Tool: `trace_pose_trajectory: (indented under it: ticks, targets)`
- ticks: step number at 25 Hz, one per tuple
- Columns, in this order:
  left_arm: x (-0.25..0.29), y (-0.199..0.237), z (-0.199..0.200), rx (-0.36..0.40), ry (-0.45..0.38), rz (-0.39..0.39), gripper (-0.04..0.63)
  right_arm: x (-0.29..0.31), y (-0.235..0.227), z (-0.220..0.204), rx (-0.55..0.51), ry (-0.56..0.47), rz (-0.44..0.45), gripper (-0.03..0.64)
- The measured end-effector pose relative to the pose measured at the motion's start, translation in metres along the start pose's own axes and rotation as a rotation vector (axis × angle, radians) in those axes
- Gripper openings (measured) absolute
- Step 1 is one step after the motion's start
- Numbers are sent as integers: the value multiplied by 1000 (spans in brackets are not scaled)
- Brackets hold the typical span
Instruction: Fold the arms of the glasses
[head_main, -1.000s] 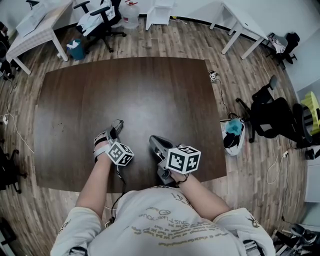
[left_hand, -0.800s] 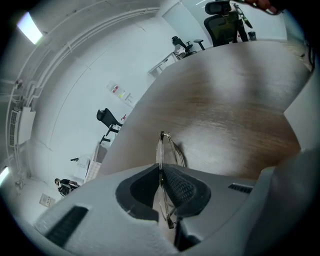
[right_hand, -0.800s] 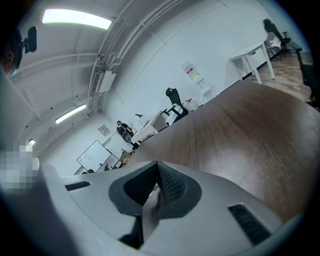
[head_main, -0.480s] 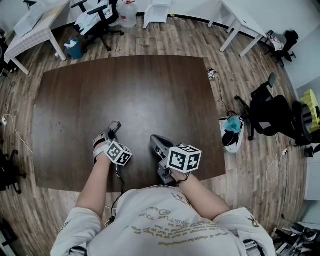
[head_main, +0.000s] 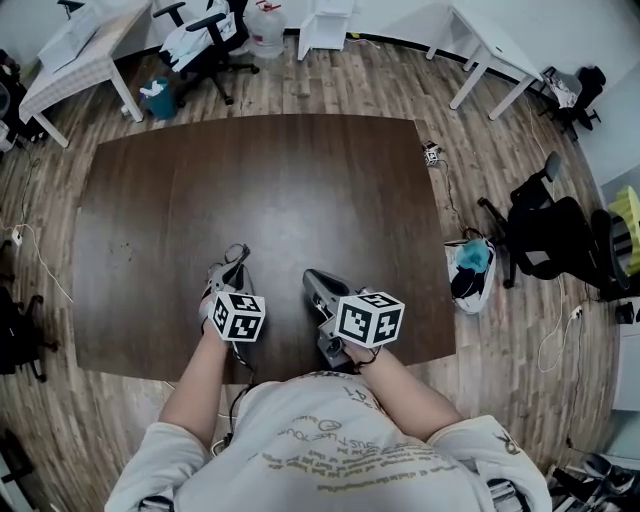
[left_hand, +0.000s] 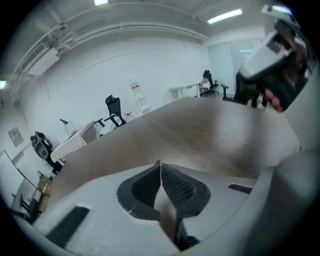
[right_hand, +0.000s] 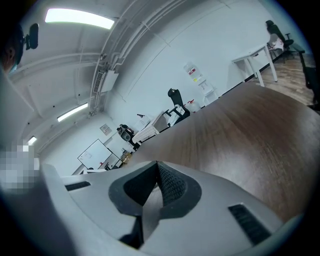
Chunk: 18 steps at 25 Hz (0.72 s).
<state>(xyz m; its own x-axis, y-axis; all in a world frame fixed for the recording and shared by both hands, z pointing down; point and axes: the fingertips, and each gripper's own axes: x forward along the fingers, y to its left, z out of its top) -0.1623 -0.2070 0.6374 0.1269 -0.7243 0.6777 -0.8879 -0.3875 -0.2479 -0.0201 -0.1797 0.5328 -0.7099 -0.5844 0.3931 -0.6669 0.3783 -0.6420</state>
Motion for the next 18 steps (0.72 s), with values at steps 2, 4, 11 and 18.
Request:
trace_pose_trajectory:
  ticks: [2, 4, 11, 18]
  targets:
    - [-14, -5, 17, -104, -50, -43, 15, 1, 2, 4, -36, -10, -7, 15]
    - [-30, -10, 37, -187, -109, -78, 14, 0, 4, 9, -78, -27, -15, 15]
    - [-78, -17, 112, -290, -336, -114, 14, -14, 7, 38, -243, -131, -84, 14]
    - [-128, -30, 166, -294, -519, -134, 14, -39, 22, 73, -474, -288, -179, 14]
